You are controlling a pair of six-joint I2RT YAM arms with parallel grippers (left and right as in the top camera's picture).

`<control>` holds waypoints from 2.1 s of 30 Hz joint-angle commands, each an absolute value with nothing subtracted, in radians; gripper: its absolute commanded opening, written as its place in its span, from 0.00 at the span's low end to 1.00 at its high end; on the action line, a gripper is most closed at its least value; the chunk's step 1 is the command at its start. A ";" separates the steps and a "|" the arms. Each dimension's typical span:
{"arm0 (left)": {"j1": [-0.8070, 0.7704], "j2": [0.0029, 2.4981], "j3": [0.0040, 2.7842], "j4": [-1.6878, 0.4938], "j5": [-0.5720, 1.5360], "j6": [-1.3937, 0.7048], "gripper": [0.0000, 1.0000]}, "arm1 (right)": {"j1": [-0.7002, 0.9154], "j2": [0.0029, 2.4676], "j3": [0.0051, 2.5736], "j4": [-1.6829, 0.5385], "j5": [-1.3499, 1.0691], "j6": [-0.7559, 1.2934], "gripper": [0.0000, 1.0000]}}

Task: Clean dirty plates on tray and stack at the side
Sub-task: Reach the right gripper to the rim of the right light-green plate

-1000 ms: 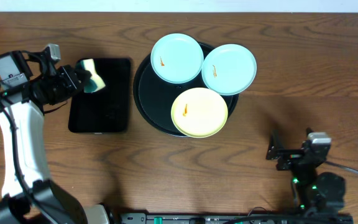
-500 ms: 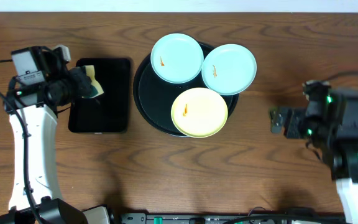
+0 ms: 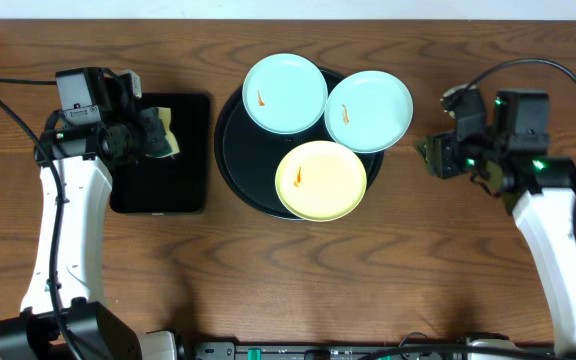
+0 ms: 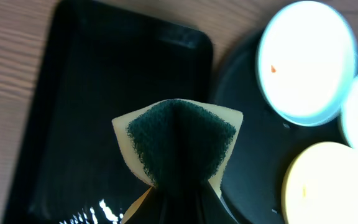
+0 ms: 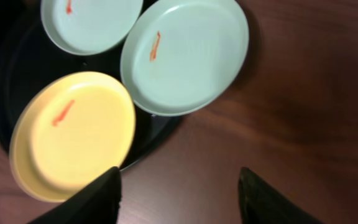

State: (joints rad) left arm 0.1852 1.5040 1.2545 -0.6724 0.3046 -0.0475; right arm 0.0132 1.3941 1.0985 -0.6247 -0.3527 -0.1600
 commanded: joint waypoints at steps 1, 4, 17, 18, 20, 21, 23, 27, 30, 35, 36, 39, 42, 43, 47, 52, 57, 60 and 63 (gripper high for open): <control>0.185 1.530 1.261 -0.673 0.266 -0.039 0.08 | 0.000 1.430 1.111 -0.573 -0.382 -0.234 0.61; 0.177 1.549 1.261 -0.680 0.299 -0.038 0.08 | 0.000 1.460 1.111 -0.514 -0.335 -0.242 0.79; 0.110 1.575 1.259 -0.659 0.302 0.056 0.08 | -0.007 1.668 1.111 -0.400 -0.338 -0.311 0.59; 0.109 1.575 1.256 -0.661 0.302 0.056 0.08 | -0.008 1.677 1.111 -0.391 -0.338 -0.312 0.58; 0.109 1.575 1.246 -0.661 0.295 0.056 0.08 | -0.009 1.690 1.111 -0.364 -0.337 -0.312 0.57; 0.109 1.575 1.241 -0.661 0.289 0.056 0.08 | -0.010 1.692 1.111 -0.353 -0.337 -0.312 0.57; 0.108 1.575 1.232 -0.660 0.274 0.056 0.08 | -0.010 1.695 1.111 -0.336 -0.339 -0.311 0.57; 0.108 1.575 1.211 -0.654 0.275 0.056 0.08 | -0.010 1.720 1.111 -0.297 -0.338 -0.311 0.54; 0.108 1.575 1.200 -0.647 0.274 0.056 0.08 | -0.010 1.754 1.111 -0.253 -0.349 -0.279 0.53; 0.108 1.575 1.200 -0.648 0.274 0.056 0.08 | -0.010 1.785 1.111 -0.237 -0.374 -0.258 0.46; 0.108 1.575 1.200 -0.648 0.274 0.056 0.08 | -0.010 1.779 1.111 -0.240 -0.375 -0.242 0.44; 0.108 1.575 1.200 -0.649 0.257 0.056 0.08 | -0.009 1.700 1.126 -0.279 -0.439 -0.182 0.44; 0.108 1.575 1.200 -0.659 0.242 0.054 0.08 | 0.007 1.569 1.135 -0.319 -0.500 -0.093 0.43; 0.108 1.575 1.200 -0.666 0.242 0.047 0.08 | 0.016 1.528 1.135 -0.337 -0.498 -0.049 0.43; 0.108 1.575 1.200 -0.691 0.242 0.044 0.08 | 0.059 1.403 1.135 -0.502 -0.495 0.092 0.46; 0.108 1.575 1.200 -0.692 0.242 0.039 0.08 | 0.160 1.360 1.133 -0.692 -0.237 0.063 0.54; 0.108 1.575 1.200 -0.679 0.266 0.029 0.08 | 0.179 1.412 1.129 -0.620 0.030 0.023 0.71; 0.108 1.575 1.200 -0.672 0.271 0.030 0.08 | 0.136 1.487 1.129 -0.507 -0.043 -0.045 0.71; 0.108 1.575 1.200 -0.672 0.268 0.030 0.08 | 0.086 1.578 1.129 -0.381 -0.122 -0.110 0.71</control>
State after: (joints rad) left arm 0.1085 1.5677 1.2114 -0.6727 0.2630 0.0303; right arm 0.1299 1.5082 1.1324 -0.4255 -0.0952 -0.0227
